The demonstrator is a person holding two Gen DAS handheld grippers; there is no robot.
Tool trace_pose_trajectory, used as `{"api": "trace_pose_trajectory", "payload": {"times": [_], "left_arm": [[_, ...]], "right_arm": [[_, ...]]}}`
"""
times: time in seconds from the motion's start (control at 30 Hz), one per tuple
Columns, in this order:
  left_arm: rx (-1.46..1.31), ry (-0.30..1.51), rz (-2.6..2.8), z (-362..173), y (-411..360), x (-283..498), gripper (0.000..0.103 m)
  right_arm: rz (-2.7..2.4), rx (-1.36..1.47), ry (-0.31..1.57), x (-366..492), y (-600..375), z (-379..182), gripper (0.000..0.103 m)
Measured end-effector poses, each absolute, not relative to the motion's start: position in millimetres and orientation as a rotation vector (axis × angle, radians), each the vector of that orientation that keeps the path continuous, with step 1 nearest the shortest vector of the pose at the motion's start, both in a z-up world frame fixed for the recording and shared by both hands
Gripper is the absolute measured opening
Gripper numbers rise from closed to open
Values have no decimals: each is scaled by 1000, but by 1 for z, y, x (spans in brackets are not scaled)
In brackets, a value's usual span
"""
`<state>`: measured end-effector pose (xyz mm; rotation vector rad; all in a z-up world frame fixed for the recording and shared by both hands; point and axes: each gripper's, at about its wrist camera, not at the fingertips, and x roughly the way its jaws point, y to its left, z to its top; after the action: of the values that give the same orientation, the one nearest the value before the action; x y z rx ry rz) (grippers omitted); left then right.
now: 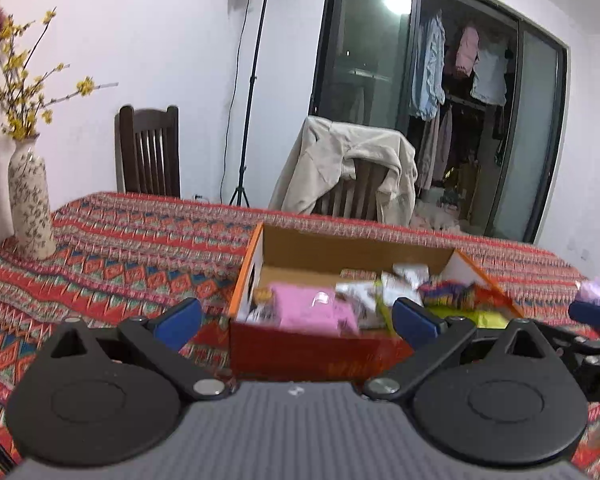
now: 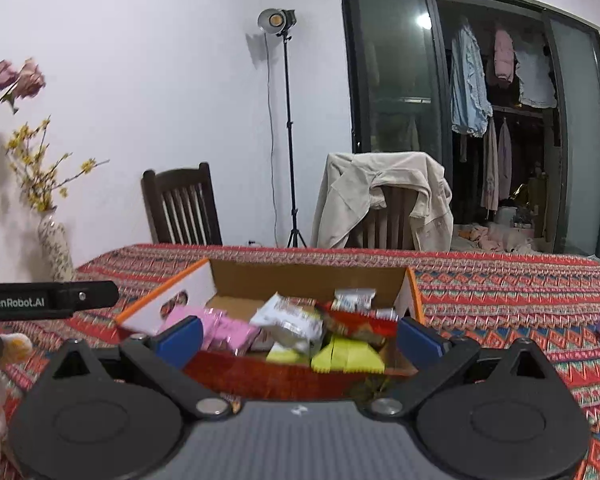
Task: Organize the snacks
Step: 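Move both tools back over the snack pile beside the box, then grasp a white biscuit packet with the right gripper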
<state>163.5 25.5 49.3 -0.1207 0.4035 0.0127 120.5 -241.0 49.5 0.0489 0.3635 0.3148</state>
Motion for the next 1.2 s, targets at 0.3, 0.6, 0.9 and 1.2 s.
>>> {"api": "trace_pose_trajectory", "payload": {"times": [0.3, 0.6, 0.9, 1.2], "left_arm": [[-121, 489, 39, 13, 50, 135, 103], [-130, 522, 73, -5, 71, 116, 103], [-158, 533, 60, -16, 78, 119, 103], [-195, 522, 29, -18, 83, 116, 103]], "right_arm": [[315, 30, 464, 100, -235, 17, 103], [298, 23, 521, 90, -235, 0, 103], [317, 8, 543, 87, -223, -1, 103], [362, -14, 617, 82, -204, -15, 103]]}}
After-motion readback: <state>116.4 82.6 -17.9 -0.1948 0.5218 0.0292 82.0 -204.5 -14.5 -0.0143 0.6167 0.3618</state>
